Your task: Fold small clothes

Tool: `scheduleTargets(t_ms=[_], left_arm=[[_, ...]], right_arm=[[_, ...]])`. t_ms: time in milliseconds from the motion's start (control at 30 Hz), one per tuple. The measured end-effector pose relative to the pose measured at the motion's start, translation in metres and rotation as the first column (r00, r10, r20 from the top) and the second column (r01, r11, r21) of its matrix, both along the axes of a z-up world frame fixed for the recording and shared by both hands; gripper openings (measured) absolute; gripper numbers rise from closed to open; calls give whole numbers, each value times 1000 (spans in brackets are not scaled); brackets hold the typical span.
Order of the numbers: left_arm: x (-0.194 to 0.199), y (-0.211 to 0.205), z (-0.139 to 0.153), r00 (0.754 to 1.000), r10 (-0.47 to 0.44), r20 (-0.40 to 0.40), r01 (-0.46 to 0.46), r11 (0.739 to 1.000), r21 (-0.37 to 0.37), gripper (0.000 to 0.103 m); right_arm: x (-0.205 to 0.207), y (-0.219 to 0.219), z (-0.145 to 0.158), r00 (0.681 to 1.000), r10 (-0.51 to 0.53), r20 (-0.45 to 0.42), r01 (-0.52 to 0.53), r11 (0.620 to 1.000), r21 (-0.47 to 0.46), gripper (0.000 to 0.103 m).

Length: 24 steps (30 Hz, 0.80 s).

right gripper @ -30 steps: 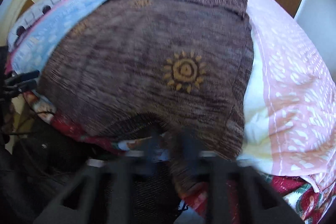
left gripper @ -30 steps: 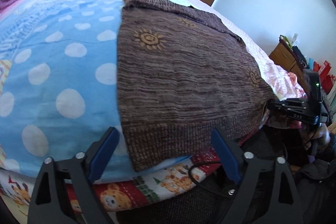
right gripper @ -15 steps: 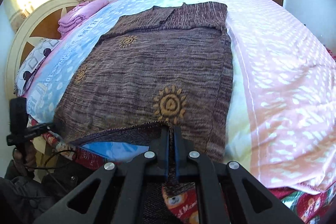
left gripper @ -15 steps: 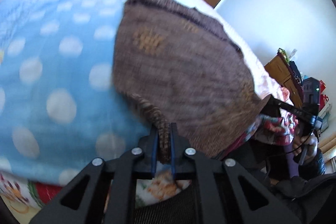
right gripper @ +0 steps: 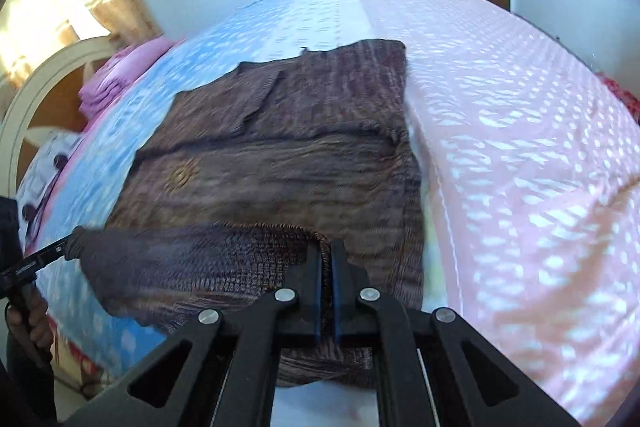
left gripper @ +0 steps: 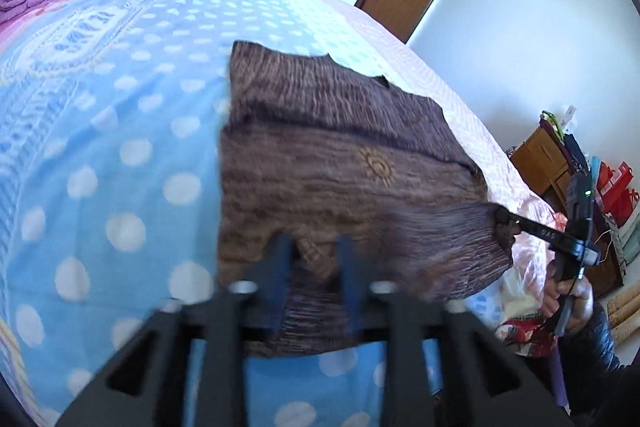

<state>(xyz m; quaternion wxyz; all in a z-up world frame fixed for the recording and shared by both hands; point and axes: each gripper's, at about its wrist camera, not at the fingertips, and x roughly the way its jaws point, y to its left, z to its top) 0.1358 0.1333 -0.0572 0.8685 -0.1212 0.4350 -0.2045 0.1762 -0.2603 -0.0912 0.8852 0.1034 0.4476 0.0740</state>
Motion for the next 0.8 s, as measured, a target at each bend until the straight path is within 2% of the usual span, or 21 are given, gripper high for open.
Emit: scheduleTargets(t_ms=[33, 100, 133, 233, 367, 500, 667, 800], left_arm=[[0, 5, 4, 1000, 1, 20, -1, 1000, 3, 73], [-4, 11, 10, 998, -4, 68, 3, 1000, 13, 84], [-7, 16, 12, 995, -17, 95, 14, 1000, 27, 85], [-8, 19, 10, 994, -50, 100, 47, 998, 30, 85], [0, 4, -8, 993, -100, 62, 95, 992, 83, 83], [11, -4, -25, 996, -88, 25, 87, 994, 61, 70], [19, -7, -34, 997, -75, 6, 74, 996, 42, 70], [25, -9, -38, 998, -68, 3, 67, 995, 74, 70]], right_arm=[[3, -1, -3, 1000, -3, -10, 3, 1000, 3, 3], [5, 1, -8, 1000, -4, -18, 4, 1000, -3, 3], [5, 1, -9, 1000, -3, -17, 3, 1000, -11, 3], [5, 2, -9, 1000, 0, -16, 0, 1000, -17, 3], [2, 2, -6, 1000, 9, -12, -9, 1000, -23, 3], [1, 2, -10, 1000, 3, -25, -4, 1000, -11, 3], [0, 0, -10, 1000, 5, -31, -6, 1000, -12, 3], [0, 0, -11, 999, 7, -35, -7, 1000, -12, 3]])
